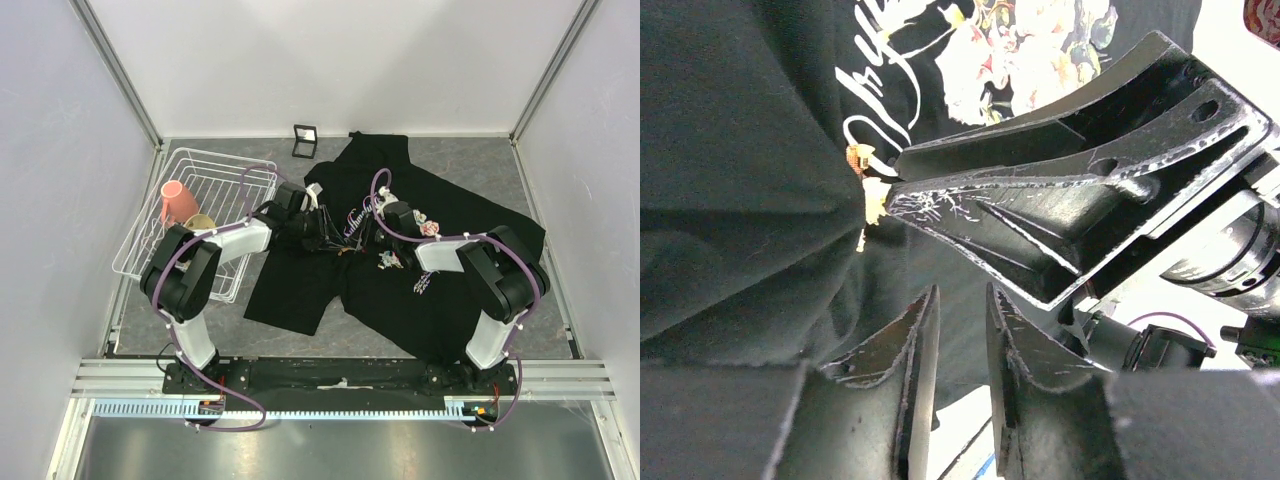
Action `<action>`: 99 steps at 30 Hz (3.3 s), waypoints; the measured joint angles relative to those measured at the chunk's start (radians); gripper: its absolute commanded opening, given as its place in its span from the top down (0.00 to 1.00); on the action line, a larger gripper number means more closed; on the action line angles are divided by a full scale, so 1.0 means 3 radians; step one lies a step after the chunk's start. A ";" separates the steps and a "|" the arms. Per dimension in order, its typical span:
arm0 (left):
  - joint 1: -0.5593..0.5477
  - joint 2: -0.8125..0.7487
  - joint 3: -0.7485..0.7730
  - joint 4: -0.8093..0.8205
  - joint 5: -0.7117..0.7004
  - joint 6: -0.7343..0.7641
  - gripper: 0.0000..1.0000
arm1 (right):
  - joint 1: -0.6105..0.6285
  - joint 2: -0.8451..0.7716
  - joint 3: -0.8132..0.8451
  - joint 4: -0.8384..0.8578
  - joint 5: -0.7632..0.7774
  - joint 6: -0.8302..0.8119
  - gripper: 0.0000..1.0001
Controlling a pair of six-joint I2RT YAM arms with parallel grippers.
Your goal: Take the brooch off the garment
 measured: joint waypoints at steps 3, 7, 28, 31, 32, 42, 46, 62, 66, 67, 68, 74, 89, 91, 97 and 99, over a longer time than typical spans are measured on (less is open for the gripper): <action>-0.0024 0.0039 0.0067 -0.0061 -0.0013 0.0001 0.69 | 0.0000 0.0000 -0.0045 0.0010 0.0009 -0.0003 0.63; -0.0036 0.0041 0.0111 -0.0104 -0.0064 0.0003 0.69 | 0.0000 0.0000 -0.0106 0.0032 0.0005 -0.0003 0.64; -0.0034 0.0126 0.0203 -0.0253 -0.0178 0.0024 0.72 | 0.0000 0.0106 -0.0161 0.0324 -0.0140 0.0064 0.71; -0.0034 0.0141 0.0215 -0.0254 -0.0196 0.0025 0.76 | 0.0000 0.0107 -0.0161 0.0337 -0.0145 0.0066 0.73; -0.0034 0.0146 0.0219 -0.0254 -0.0203 0.0025 0.77 | 0.0000 0.0107 -0.0161 0.0345 -0.0148 0.0067 0.75; -0.0037 0.0380 0.0530 -0.0411 -0.0352 0.0025 0.88 | 0.0000 0.0108 -0.0161 0.0375 -0.0153 0.0081 0.99; -0.0037 0.0455 0.0580 -0.0472 -0.0437 0.0025 0.93 | 0.0000 0.0112 -0.0161 0.0378 -0.0155 0.0084 1.00; -0.0058 0.0614 0.0671 -0.0632 -0.0608 0.0024 0.97 | 0.0000 0.0112 -0.0169 0.0398 -0.0167 0.0084 1.00; -0.0060 0.0636 0.0690 -0.0631 -0.0607 0.0023 0.97 | 0.0000 0.0112 -0.0169 0.0398 -0.0172 0.0084 1.00; -0.0061 0.0637 0.0697 -0.0631 -0.0608 0.0023 0.97 | 0.0000 0.0112 -0.0169 0.0398 -0.0175 0.0083 1.00; -0.0062 0.0642 0.0701 -0.0631 -0.0608 0.0023 0.97 | 0.0000 0.0112 -0.0169 0.0399 -0.0181 0.0081 1.00; -0.0076 0.0713 0.0785 -0.0696 -0.0608 0.0022 0.98 | 0.0001 0.0113 -0.0169 0.0379 -0.0188 0.0033 1.00; -0.0103 0.0787 0.0880 -0.0841 -0.0683 0.0022 0.98 | 0.0111 0.0067 -0.0196 0.0323 0.0023 -0.0200 1.00; -0.0107 0.0790 0.0891 -0.0863 -0.0684 0.0022 0.98 | 0.0167 0.0022 -0.0206 0.0289 0.0127 -0.0272 1.00; -0.0116 0.0799 0.0940 -0.0928 -0.0771 0.0023 0.98 | 0.0245 -0.0037 -0.0223 0.0252 0.0303 -0.0374 1.00; -0.0118 0.0799 0.0941 -0.0941 -0.0811 0.0022 0.98 | 0.0259 -0.0074 -0.0248 0.0252 0.0331 -0.0375 1.00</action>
